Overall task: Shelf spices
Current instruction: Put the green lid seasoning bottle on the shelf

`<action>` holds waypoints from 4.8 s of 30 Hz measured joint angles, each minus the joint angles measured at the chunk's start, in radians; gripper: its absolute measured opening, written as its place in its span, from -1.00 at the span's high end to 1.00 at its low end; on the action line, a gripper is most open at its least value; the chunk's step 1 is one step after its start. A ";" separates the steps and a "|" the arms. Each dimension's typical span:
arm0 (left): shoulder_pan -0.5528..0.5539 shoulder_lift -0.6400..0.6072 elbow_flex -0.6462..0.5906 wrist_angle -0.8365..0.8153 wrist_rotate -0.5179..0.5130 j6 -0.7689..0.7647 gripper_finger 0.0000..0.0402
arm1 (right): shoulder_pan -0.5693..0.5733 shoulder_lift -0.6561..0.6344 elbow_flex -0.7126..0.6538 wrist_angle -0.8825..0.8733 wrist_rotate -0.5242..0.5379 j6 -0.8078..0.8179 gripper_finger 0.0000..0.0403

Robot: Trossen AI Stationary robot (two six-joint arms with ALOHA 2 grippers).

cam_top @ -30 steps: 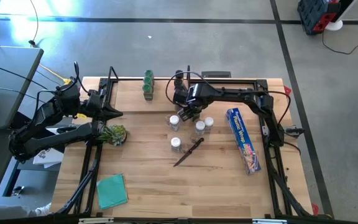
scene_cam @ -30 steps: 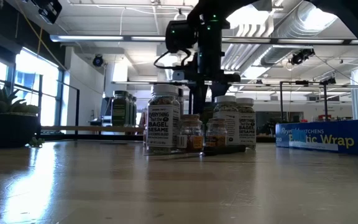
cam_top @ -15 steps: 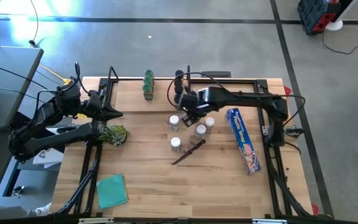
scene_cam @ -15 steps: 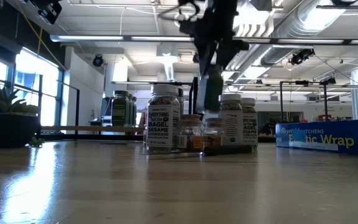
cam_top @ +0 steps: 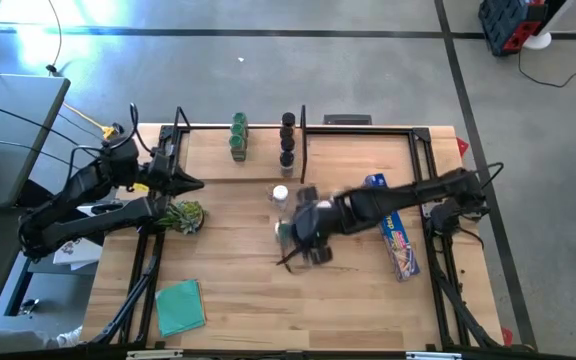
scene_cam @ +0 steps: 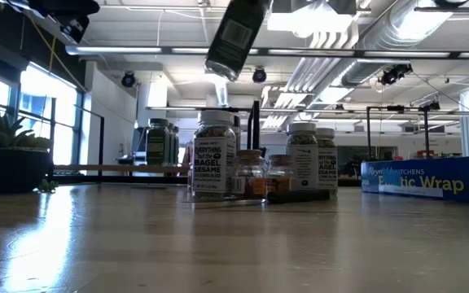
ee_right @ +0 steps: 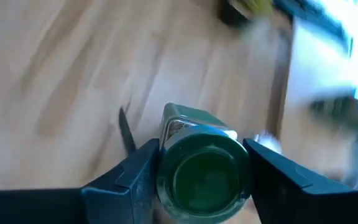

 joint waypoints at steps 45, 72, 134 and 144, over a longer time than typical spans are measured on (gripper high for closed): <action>-0.501 0.466 -0.157 0.632 0.252 -0.218 -0.15 | -0.044 0.160 0.000 0.550 -0.337 -0.998 0.04; -0.513 0.650 -0.156 0.744 0.168 -0.250 -0.25 | -0.021 0.170 0.002 0.498 -0.366 -0.857 0.04; -0.836 0.760 -0.304 1.147 -1.910 -0.276 0.06 | 0.099 0.061 0.000 0.666 0.536 0.074 -0.30; -0.771 1.059 -0.304 1.146 -2.030 -0.707 0.06 | 0.100 0.062 0.000 0.607 0.531 0.116 -0.30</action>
